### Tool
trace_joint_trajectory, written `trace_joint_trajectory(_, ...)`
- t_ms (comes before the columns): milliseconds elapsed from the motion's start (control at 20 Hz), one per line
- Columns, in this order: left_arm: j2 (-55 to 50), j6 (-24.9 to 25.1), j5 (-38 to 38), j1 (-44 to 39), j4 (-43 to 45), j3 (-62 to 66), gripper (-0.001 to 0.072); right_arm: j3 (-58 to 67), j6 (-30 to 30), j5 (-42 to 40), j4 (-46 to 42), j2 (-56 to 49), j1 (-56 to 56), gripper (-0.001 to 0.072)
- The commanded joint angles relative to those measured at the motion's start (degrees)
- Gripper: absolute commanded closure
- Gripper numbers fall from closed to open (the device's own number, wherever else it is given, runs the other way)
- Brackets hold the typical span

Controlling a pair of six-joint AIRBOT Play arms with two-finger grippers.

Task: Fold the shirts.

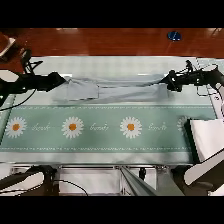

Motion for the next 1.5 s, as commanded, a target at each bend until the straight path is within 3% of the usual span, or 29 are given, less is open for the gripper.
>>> trace_joint_trajectory(0, 0.3, 0.2, 2.1, -4.4, -0.1, -1.2, 0.0212, 0.5, -1.4, 2.4, 0.3, -0.7, 3.1, 0.0610)
trace_joint_trajectory(50, 0.3, 0.2, 2.1, -5.2, -0.1, -1.2, 0.0405, 1.6, -3.1, 4.3, 1.1, -0.2, 3.3, 0.0682)
trace_joint_trajectory(100, 0.3, 0.2, 2.1, -6.0, -0.1, -1.2, 0.0700, 2.4, -3.6, 5.9, 1.1, 1.3, 3.2, 0.0683)
trace_joint_trajectory(400, -0.6, 1.3, 5.3, -15.8, -0.3, -0.3, 0.0692, -4.8, -4.0, 9.1, -14.6, 24.8, 1.4, 0.0683)
trace_joint_trajectory(600, -7.9, 1.6, 7.3, -27.5, -0.3, 7.8, 0.0693, -19.6, -3.9, 6.7, -16.1, 45.8, 1.1, 0.0683)
trace_joint_trajectory(800, -22.7, -2.8, 1.9, -38.4, -0.3, 24.7, 0.0693, -26.9, -1.2, 9.5, -15.5, 60.3, 1.2, 0.0683)
trace_joint_trajectory(1000, -36.9, -8.8, -6.2, -46.3, -0.3, 41.8, 0.0693, -27.2, 0.2, 10.9, -15.3, 67.0, 1.1, 0.0683)
trace_joint_trajectory(1150, -42.8, -13.4, -9.0, -51.3, -1.0, 47.8, 0.0693, -27.2, 0.7, 10.8, -15.1, 67.8, 1.2, 0.0683)
trace_joint_trajectory(1450, -45.4, -13.1, -9.3, -57.4, -5.8, 48.6, 0.0692, -27.2, 1.1, 8.0, -13.3, 67.8, 1.2, 0.0682)
